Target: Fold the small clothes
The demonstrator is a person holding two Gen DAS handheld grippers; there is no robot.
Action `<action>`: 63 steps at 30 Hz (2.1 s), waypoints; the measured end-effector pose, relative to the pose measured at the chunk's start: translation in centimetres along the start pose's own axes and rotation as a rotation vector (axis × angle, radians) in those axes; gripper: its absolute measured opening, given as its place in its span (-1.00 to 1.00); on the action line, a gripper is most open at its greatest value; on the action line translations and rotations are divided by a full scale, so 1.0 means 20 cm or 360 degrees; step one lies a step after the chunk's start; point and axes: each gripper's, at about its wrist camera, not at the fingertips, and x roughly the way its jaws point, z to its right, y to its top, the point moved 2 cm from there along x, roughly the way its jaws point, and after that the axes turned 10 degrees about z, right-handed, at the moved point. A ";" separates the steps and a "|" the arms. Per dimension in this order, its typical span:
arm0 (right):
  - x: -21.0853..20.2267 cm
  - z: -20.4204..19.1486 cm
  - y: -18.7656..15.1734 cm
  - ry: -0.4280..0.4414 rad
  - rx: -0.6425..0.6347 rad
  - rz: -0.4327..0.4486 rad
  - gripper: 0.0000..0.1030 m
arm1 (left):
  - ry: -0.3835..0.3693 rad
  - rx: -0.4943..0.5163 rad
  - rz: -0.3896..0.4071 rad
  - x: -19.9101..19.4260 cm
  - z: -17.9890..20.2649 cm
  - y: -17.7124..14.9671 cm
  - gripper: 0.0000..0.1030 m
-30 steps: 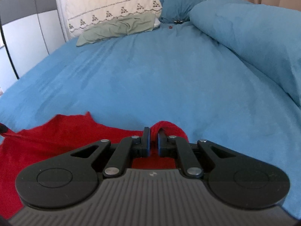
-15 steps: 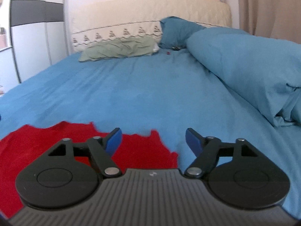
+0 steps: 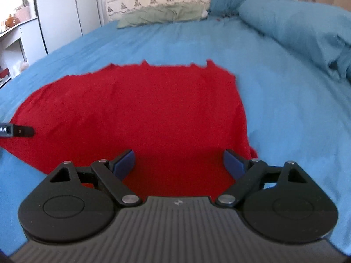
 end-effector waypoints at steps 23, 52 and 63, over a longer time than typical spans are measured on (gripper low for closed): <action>-0.39 0.11 -0.14 -0.0107 0.0672 0.0045 0.97 | -0.0206 0.0044 -0.0008 -0.20 0.27 -0.03 1.00; -0.14 0.14 0.07 -0.0223 0.0774 0.0280 -0.50 | -0.0121 0.0089 -0.0107 0.34 0.36 0.20 1.00; -0.06 -0.67 0.71 0.0375 0.0394 0.0409 -0.53 | -0.0076 -0.0057 -0.0185 0.14 -0.07 0.24 0.92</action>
